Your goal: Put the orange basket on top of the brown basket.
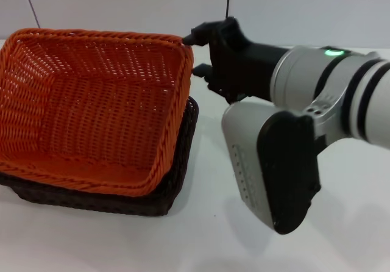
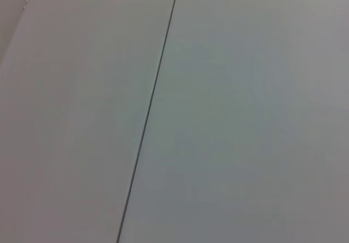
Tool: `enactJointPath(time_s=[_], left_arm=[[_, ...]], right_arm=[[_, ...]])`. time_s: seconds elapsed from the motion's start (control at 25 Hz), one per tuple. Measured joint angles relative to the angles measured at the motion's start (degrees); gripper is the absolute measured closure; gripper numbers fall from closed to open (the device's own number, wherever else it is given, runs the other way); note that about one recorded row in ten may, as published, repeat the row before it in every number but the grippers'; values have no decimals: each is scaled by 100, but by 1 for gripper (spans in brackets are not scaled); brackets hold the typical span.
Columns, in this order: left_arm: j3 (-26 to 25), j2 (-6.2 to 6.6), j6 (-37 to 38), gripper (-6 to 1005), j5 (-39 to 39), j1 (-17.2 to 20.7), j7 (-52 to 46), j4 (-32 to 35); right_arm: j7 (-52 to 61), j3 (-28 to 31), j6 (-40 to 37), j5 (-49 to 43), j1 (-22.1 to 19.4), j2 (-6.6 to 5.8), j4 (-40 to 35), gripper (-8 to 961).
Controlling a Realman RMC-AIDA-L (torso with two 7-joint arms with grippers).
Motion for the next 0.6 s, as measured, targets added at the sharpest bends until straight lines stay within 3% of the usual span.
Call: enactJointPath(time_s=[0.24,0.6], left_arm=[[0,14,-24,591,-32,25,-2,-1],[0,13,-22,591,-58,-26,-9,9]], right_arm=[[213,19,310,-5,95,-14,-161,512],[110,415,-524,8,-33,-28,-341,512]])
